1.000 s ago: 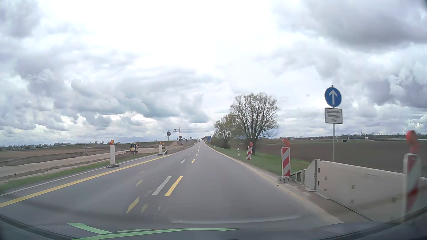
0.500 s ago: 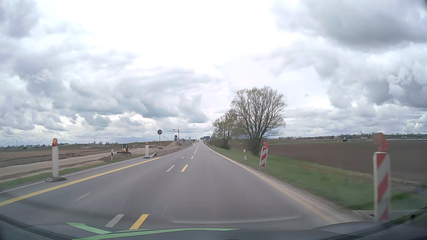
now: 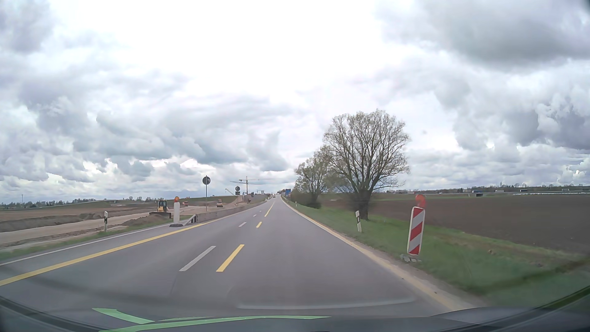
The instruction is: Follow the waypoints while adhering to traffic rules and regulations
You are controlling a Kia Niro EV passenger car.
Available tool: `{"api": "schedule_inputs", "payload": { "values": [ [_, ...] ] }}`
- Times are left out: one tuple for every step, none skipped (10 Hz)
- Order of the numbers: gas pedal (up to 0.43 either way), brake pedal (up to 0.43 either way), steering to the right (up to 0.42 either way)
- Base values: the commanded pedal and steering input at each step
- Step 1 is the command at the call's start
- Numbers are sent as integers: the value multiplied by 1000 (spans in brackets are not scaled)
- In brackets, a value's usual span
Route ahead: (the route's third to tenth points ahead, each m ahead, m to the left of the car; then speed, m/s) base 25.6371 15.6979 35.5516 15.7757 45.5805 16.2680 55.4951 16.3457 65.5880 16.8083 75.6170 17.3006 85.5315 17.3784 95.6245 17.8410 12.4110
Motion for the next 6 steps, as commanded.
{"api": "schedule_inputs", "payload": {
  "values": [
    [177, 0, -8],
    [177, 0, -9],
    [189, 0, -8],
    [189, 0, -9],
    [189, 0, -8],
    [197, 0, -8]
  ]
}}
